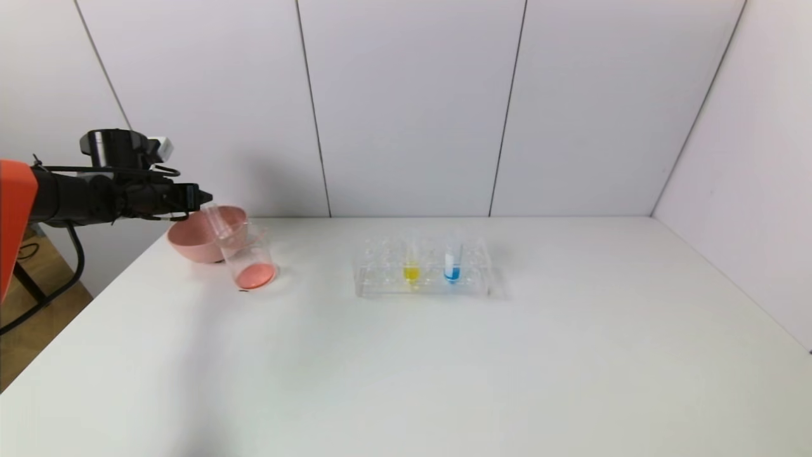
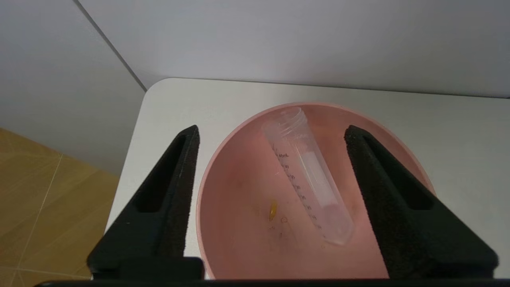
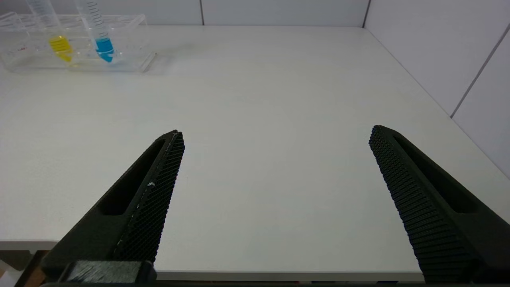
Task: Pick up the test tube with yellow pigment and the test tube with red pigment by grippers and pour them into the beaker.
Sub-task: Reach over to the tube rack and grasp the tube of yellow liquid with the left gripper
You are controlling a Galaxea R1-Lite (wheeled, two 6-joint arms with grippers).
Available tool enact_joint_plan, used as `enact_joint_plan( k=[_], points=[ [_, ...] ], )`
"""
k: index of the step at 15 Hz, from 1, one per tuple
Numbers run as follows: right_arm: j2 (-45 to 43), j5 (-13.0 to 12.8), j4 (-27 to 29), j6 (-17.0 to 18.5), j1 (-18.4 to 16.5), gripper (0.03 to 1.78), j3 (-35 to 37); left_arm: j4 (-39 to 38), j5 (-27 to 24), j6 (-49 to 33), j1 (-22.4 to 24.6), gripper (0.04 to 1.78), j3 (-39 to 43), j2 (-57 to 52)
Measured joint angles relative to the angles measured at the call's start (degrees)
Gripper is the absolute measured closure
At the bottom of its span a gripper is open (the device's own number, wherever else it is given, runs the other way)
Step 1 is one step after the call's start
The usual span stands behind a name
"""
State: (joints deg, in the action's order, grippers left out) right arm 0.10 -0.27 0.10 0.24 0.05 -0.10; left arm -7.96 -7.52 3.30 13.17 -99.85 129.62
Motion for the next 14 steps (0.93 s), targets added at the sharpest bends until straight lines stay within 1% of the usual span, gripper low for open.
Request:
enact_joint_plan(
  k=[2, 3, 5, 14],
  points=[
    [0.0, 0.0, 0.0, 0.0, 0.0, 0.11, 0.0, -0.4, 0.0, 0.0, 0.0, 0.25, 0.2, -0.2],
    [0.0, 0.0, 0.0, 0.0, 0.0, 0.11, 0.0, -0.5, 0.0, 0.0, 0.0, 0.17, 0.3, -0.4],
    [0.0, 0.0, 0.0, 0.0, 0.0, 0.11, 0.0, -0.5, 0.1, -0.1, 0.0, 0.07, 0.7, -0.9],
    [0.0, 0.0, 0.0, 0.0, 0.0, 0.11, 0.0, -0.5, 0.1, 0.4, -1.7, 0.06, 5.9, -9.6]
  ],
)
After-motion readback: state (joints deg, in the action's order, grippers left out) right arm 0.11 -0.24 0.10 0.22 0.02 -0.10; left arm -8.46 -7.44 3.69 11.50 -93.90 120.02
